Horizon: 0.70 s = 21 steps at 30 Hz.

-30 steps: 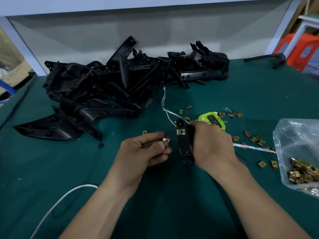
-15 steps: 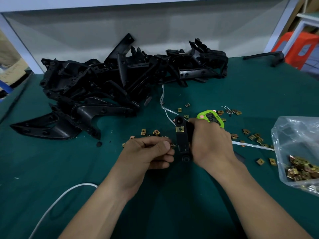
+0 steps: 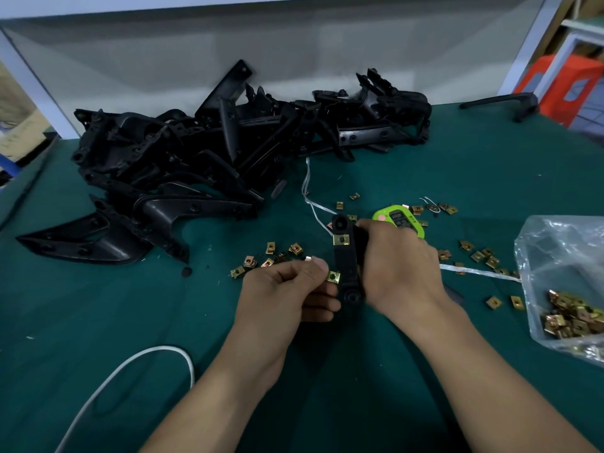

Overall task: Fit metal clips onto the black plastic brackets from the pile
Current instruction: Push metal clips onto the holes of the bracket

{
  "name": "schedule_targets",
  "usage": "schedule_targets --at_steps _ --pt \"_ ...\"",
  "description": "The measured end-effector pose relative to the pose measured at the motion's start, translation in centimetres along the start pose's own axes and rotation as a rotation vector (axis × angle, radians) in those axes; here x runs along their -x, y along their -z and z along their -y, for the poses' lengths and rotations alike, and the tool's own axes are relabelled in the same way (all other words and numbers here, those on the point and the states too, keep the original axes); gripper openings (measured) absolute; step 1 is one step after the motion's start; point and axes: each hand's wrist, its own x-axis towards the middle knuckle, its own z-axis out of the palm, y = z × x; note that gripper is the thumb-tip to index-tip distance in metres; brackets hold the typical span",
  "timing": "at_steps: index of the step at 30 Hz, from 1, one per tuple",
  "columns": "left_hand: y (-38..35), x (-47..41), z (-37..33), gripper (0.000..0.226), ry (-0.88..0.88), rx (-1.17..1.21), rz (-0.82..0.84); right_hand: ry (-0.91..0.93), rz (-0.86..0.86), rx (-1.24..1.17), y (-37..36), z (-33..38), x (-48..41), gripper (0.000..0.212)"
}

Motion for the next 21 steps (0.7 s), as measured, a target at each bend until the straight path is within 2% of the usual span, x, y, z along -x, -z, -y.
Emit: schedule_targets --at_steps 7,16,21 --pt "-0.23 -0.06 0.05 0.027 -0.027 0.014 -0.047 -0.019 -0.005 0.021 -0.18 -0.10 -0.10 0.029" --pt "-0.03 -0.19 0.30 0.031 -0.040 -0.025 -0.043 -0.030 0.019 0.038 0.04 0.25 0.00 0.032" --pt "-0.04 -0.27 0.71 0.024 -0.061 -0.035 -0.068 -0.046 0.024 0.029 0.16 0.24 -0.02 0.032"
